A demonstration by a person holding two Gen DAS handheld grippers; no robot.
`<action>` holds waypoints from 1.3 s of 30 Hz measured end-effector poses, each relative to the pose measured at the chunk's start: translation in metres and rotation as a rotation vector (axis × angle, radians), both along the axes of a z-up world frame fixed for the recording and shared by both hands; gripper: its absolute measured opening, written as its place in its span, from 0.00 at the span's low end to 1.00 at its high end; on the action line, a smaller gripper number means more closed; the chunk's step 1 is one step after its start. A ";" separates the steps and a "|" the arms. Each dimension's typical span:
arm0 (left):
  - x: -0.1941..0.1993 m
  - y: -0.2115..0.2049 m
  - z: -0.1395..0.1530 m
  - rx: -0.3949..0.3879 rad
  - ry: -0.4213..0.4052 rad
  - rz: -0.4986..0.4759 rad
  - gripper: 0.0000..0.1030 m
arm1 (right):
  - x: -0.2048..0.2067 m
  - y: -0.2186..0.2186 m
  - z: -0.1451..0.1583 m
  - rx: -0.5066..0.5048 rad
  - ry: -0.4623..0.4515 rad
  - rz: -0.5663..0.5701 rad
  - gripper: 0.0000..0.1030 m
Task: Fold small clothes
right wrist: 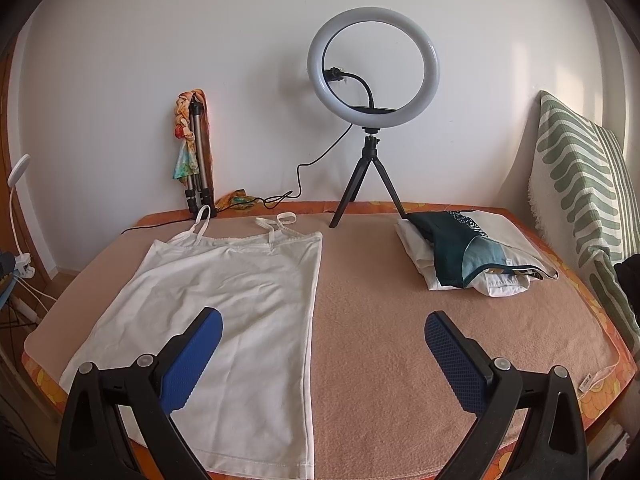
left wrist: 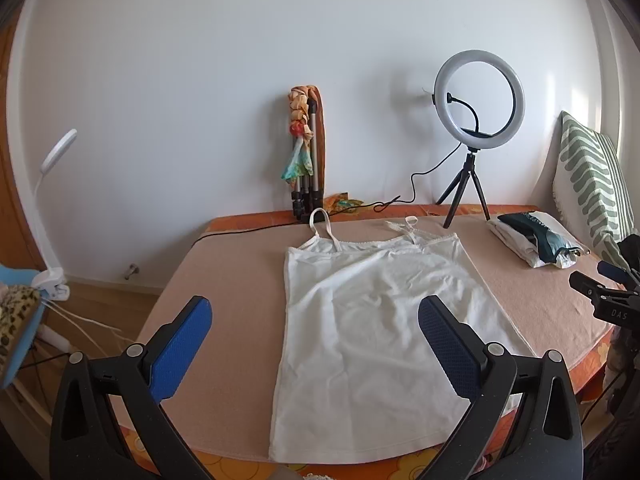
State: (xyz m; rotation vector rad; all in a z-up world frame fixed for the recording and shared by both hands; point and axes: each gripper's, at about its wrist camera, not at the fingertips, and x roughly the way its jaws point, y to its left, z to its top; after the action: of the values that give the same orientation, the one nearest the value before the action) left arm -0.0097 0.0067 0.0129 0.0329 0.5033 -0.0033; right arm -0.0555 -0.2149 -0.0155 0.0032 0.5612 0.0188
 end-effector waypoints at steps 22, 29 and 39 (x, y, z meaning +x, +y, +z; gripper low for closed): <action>-0.001 -0.001 0.000 -0.002 -0.005 0.002 1.00 | 0.002 0.001 0.000 0.000 0.003 -0.001 0.99; -0.001 -0.001 0.000 -0.002 -0.006 0.001 1.00 | 0.003 0.005 0.000 -0.006 0.005 0.003 0.98; -0.002 0.012 -0.006 0.001 0.002 0.009 1.00 | 0.008 0.015 0.000 -0.011 0.004 0.016 0.98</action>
State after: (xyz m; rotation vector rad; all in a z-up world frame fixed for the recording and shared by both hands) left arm -0.0120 0.0185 0.0071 0.0313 0.5050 0.0060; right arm -0.0474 -0.1997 -0.0150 -0.0116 0.5648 0.0315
